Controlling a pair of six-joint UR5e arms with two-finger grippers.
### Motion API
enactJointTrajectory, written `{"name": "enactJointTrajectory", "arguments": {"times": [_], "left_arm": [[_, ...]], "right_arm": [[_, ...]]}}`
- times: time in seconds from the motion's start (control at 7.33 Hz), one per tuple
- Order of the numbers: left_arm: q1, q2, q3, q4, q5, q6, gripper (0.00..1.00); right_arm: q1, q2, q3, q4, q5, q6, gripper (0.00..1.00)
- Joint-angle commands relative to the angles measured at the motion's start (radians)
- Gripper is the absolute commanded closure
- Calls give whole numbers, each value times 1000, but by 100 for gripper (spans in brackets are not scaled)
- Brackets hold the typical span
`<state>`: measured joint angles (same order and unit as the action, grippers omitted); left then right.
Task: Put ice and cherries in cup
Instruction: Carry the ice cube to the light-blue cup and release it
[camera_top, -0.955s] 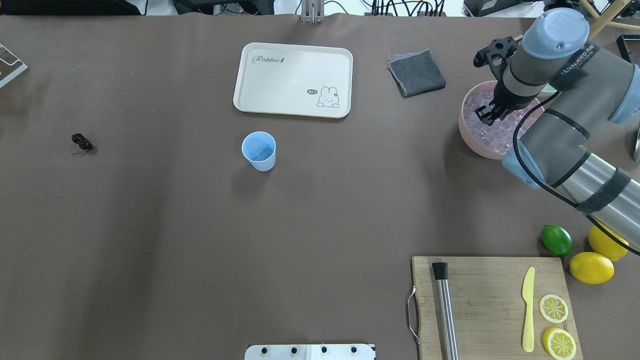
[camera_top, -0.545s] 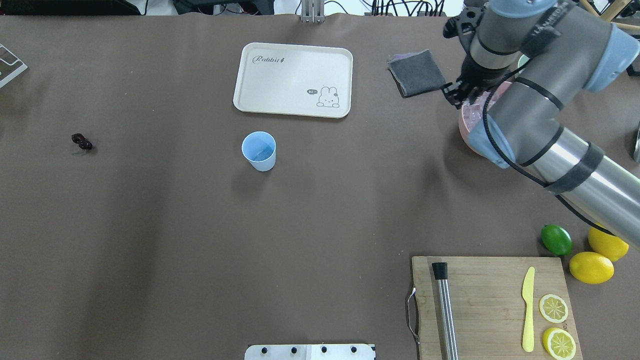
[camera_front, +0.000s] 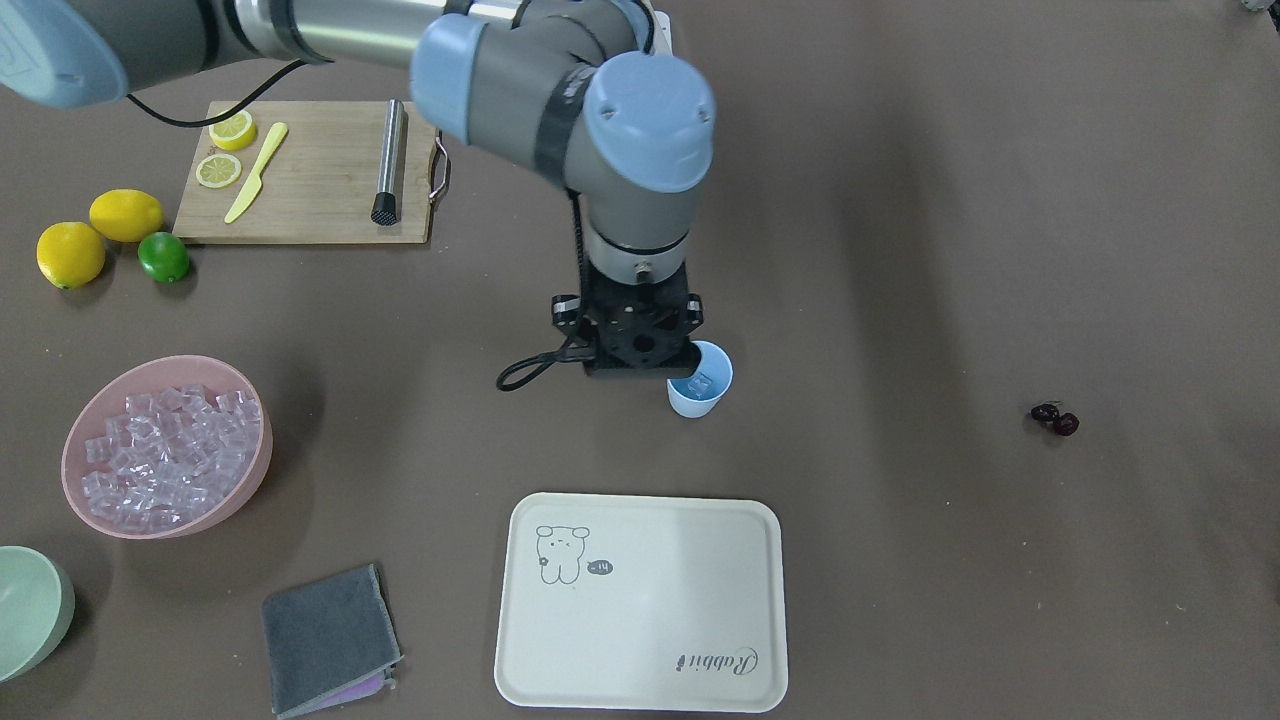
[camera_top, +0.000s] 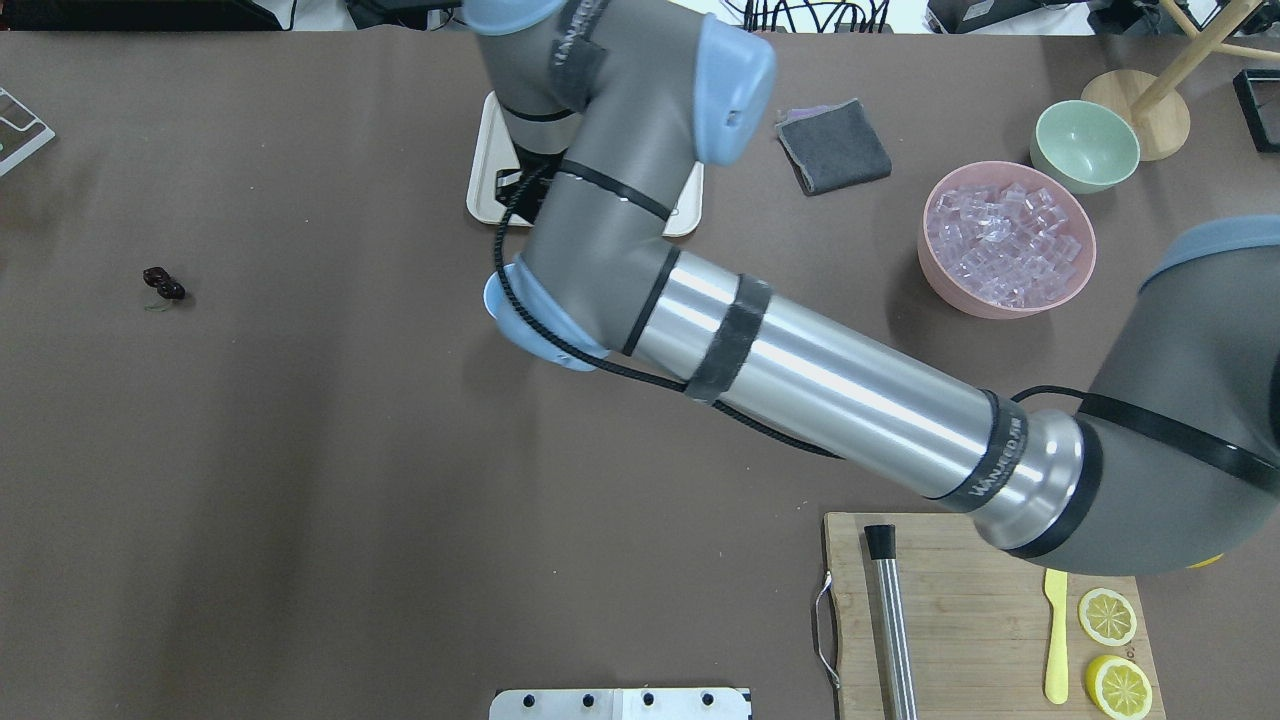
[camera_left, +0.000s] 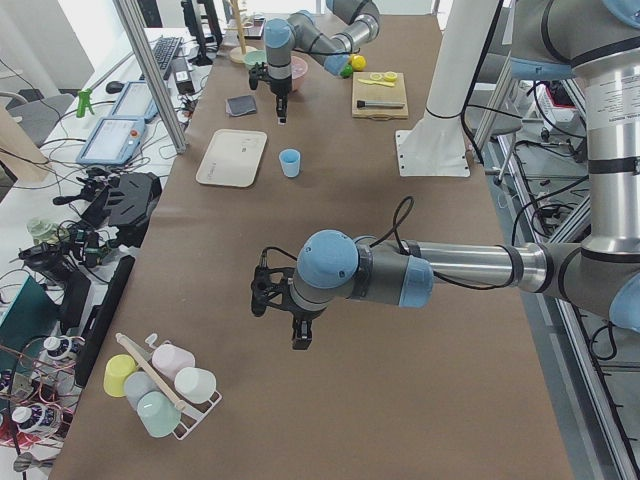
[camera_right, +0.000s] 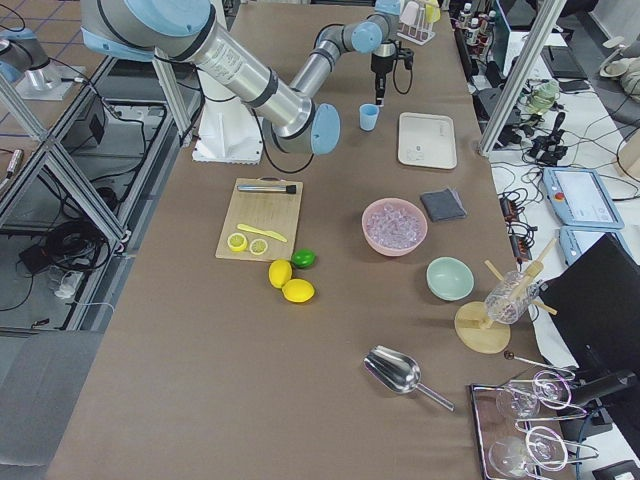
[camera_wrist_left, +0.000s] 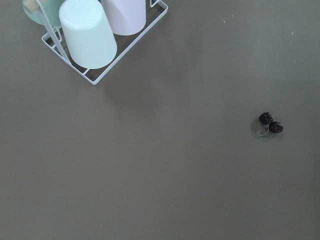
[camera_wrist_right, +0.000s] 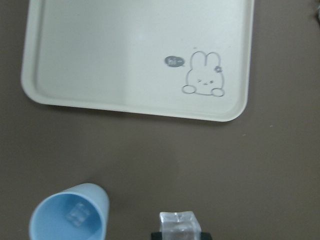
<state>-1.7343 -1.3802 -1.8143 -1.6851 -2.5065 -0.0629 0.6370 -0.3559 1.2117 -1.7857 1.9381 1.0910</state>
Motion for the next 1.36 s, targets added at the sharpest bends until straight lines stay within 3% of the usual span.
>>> {"name": "enactJointTrajectory", "arguments": {"times": [0.0, 0.14, 0.41, 0.55, 0.68, 1.23], "left_arm": [[-1, -2, 7, 4, 0, 0, 2], [-1, -2, 15, 1, -2, 0, 2], [-1, -2, 16, -1, 0, 2, 2], [-1, -3, 19, -2, -2, 2, 2], [-1, -3, 20, -2, 0, 2, 2], [1, -16, 18, -2, 1, 0, 2]], "right_arm": [[-49, 87, -127, 64, -47, 75, 74], [-54, 84, -170, 136, -77, 76, 73], [-66, 75, -166, 143, -71, 79, 71], [-74, 74, -166, 143, -74, 79, 65], [-83, 63, -163, 144, -77, 78, 1], [-57, -15, -37, 137, -64, 58, 0]]}}
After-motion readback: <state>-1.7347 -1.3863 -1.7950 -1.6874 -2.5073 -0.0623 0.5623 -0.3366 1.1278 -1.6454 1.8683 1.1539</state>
